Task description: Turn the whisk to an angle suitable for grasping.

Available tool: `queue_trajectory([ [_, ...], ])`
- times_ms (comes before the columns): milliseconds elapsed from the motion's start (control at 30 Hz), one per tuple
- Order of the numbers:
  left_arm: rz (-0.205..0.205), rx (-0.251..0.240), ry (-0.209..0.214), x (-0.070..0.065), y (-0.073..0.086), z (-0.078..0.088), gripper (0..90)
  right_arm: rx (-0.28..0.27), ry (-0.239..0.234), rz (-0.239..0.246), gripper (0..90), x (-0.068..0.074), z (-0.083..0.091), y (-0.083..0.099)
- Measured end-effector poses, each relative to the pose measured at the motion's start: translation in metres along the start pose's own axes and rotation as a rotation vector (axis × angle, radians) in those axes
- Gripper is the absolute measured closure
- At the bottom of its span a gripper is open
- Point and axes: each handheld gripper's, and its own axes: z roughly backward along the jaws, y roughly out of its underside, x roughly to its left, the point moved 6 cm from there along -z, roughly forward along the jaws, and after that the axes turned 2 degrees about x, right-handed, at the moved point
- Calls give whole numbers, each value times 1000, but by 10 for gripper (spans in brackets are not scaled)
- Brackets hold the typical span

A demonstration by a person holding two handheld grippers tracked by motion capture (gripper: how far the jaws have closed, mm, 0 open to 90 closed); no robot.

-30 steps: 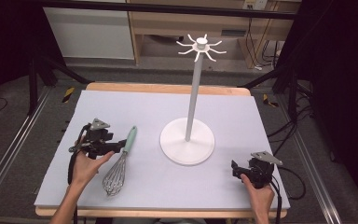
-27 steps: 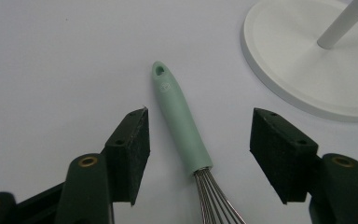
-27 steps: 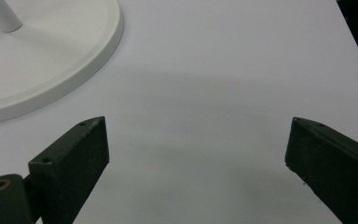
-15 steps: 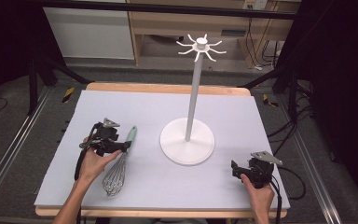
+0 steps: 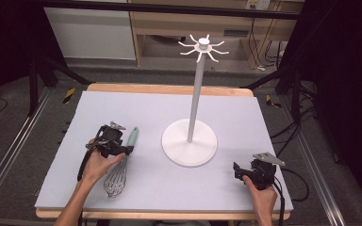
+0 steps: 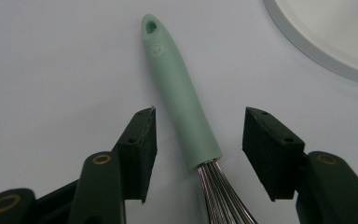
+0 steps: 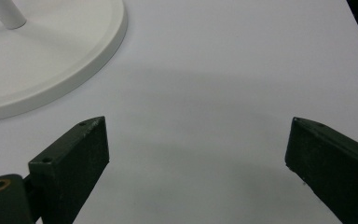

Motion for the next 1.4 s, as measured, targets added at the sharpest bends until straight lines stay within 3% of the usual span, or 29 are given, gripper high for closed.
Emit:
queue_trajectory([
  [467,32,94,15,0,8,-17,528,7,-2,-3,66,0,-1,1],
  [833,48,135,19,1,10,-25,599,13,-6,-3,66,0,-1,1],
  [1400,114,185,21,3,7,-29,635,16,-6,-3,66,0,-2,1],
])
